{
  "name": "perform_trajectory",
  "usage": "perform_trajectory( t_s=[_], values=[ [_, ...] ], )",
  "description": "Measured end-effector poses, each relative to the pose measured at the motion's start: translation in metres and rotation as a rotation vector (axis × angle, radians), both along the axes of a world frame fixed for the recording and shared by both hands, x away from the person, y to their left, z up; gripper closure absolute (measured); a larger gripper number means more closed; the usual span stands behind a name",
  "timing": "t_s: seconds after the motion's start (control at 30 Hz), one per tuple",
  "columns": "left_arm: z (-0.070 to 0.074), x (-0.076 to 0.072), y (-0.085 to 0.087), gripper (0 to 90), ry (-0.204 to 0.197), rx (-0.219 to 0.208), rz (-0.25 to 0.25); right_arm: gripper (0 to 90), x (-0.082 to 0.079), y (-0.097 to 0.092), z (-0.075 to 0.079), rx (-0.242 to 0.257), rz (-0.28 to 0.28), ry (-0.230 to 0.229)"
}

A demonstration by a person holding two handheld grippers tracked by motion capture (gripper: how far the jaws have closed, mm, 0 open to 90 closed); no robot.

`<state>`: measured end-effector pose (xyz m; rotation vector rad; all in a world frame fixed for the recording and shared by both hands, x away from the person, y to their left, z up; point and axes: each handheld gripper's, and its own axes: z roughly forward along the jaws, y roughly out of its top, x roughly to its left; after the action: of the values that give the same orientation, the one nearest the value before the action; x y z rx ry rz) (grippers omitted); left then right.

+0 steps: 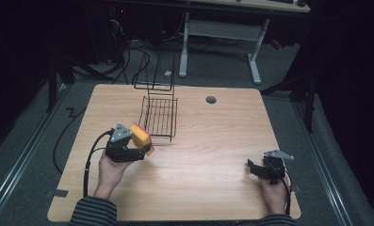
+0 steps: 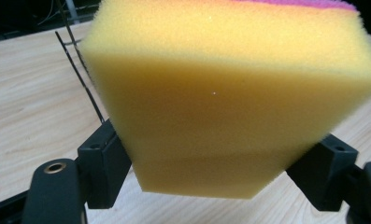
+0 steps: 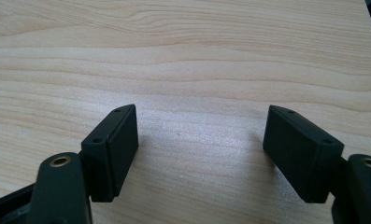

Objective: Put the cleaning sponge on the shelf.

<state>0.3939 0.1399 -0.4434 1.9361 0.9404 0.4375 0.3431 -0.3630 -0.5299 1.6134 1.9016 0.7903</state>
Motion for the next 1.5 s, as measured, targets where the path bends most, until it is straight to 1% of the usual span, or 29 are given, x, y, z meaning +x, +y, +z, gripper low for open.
perform_trajectory(
  t_s=[0.1, 0.13, 0.2, 0.23, 0.27, 0.37, 0.4, 0.53, 0.57, 0.6, 0.63, 0.7, 0.77, 0.8, 0.83, 0.87, 0.9, 0.97, 1.0, 1.03, 1.1, 1.13, 1.17, 1.2, 1.23, 1.3, 1.37, 1.43, 1.5],
  values=[
    [0.002, 0.004, 0.000, 23.5, -0.004, 0.007, 0.004, 26.8, 0.000, 0.000, 0.000, 0.000, 0.000, 0.000],
    [0.004, 0.007, 0.000, 23.5, -0.006, -0.006, 0.007, 26.8, 0.000, 0.000, 0.000, 0.000, 0.000, 0.000],
    [0.006, 0.011, 0.000, 23.5, -0.002, -0.008, 0.013, 26.8, 0.000, 0.000, 0.000, -0.001, 0.002, -0.001],
    [0.008, 0.014, 0.000, 23.5, -0.008, -0.011, 0.019, 26.8, 0.000, 0.000, 0.000, -0.001, 0.002, -0.001],
    [0.008, 0.014, 0.000, 23.5, -0.008, -0.011, 0.019, 26.8, 0.000, 0.000, 0.000, -0.001, 0.002, -0.001],
    [0.011, 0.020, 0.000, 23.6, -0.012, -0.033, 0.021, 26.7, 0.000, 0.000, 0.000, 0.000, 0.001, 0.000],
    [0.011, 0.022, 0.000, 23.6, -0.007, -0.033, 0.021, 26.8, 0.000, 0.000, 0.000, -0.001, 0.002, -0.001],
    [0.012, 0.033, -0.004, 23.6, -0.014, -0.004, 0.031, 26.7, 0.000, 0.000, 0.000, -0.001, 0.002, -0.001],
    [0.012, 0.036, -0.004, 23.6, -0.016, -0.004, 0.033, 26.7, 0.000, 0.000, 0.000, -0.001, 0.003, -0.001],
    [0.011, 0.041, -0.006, 23.6, -0.009, 0.007, 0.034, 26.7, 0.000, 0.000, 0.000, -0.001, 0.003, -0.001],
    [0.011, 0.041, -0.006, 23.6, -0.009, 0.007, 0.034, 26.7, 0.000, 0.000, 0.000, -0.001, 0.003, -0.001],
    [0.010, 0.048, -0.008, 23.6, -0.009, 0.023, 0.037, 26.5, 0.000, 0.000, 0.000, -0.001, 0.003, -0.001],
    [0.010, 0.050, -0.010, 23.7, -0.008, 0.022, 0.039, 26.5, 0.000, 0.000, 0.000, -0.001, 0.003, -0.001],
    [0.010, 0.052, -0.010, 23.7, -0.013, 0.018, 0.041, 26.5, 0.000, 0.000, 0.000, -0.001, 0.003, -0.002],
    [0.010, 0.054, -0.010, 23.7, -0.008, 0.000, 0.042, 26.5, 0.000, 0.000, 0.000, -0.001, 0.003, -0.002],
    [0.009, 0.058, -0.010, 23.7, 0.007, -0.006, 0.042, 26.5, 0.000, 0.000, 0.000, -0.001, 0.003, -0.002],
    [0.009, 0.058, -0.010, 23.7, 0.007, -0.006, 0.042, 26.5, 0.000, 0.000, 0.000, -0.001, 0.003, -0.002],
    [0.008, 0.061, -0.011, 23.7, 0.007, 0.013, 0.047, 26.5, 0.000, 0.000, 0.000, -0.001, 0.002, -0.002],
    [0.008, 0.064, -0.012, 23.7, 0.010, 0.011, 0.048, 26.5, 0.000, 0.000, 0.000, -0.001, 0.003, -0.002],
    [0.008, 0.064, -0.012, 23.8, 0.010, 0.011, 0.048, 26.5, 0.000, 0.000, 0.000, -0.001, 0.003, -0.002],
    [0.009, 0.068, -0.014, 23.8, 0.007, 0.024, 0.049, 26.5, 0.000, 0.000, 0.000, -0.001, 0.003, -0.001],
    [0.009, 0.070, -0.015, 23.8, 0.001, 0.023, 0.053, 26.5, 0.000, 0.000, 0.000, -0.001, 0.003, -0.002],
    [0.009, 0.073, -0.015, 23.9, -0.001, 0.005, 0.055, 26.5, 0.000, 0.000, 0.000, -0.001, 0.003, -0.002],
    [0.008, 0.077, -0.016, 23.9, 0.011, 0.009, 0.058, 26.5, 0.000, 0.000, 0.000, -0.001, 0.003, -0.002],
    [0.008, 0.079, -0.017, 23.9, 0.010, 0.019, 0.063, 26.5, 0.000, 0.000, 0.000, -0.001, 0.003, -0.001],
    [0.007, 0.080, -0.018, 23.9, 0.009, 0.020, 0.066, 26.5, 0.000, 0.000, 0.000, -0.001, 0.003, -0.002],
    [0.006, 0.087, -0.021, 23.9, 0.014, 0.030, 0.071, 26.5, 0.000, 0.000, 0.000, -0.001, 0.003, -0.002],
    [0.005, 0.089, -0.022, 24.0, 0.010, 0.030, 0.073, 26.5, 0.000, 0.000, 0.000, -0.002, 0.004, -0.001],
    [0.004, 0.092, -0.022, 24.1, 0.007, 0.013, 0.078, 26.5, 0.000, 0.000, 0.000, -0.001, 0.003, -0.002]
  ],
)
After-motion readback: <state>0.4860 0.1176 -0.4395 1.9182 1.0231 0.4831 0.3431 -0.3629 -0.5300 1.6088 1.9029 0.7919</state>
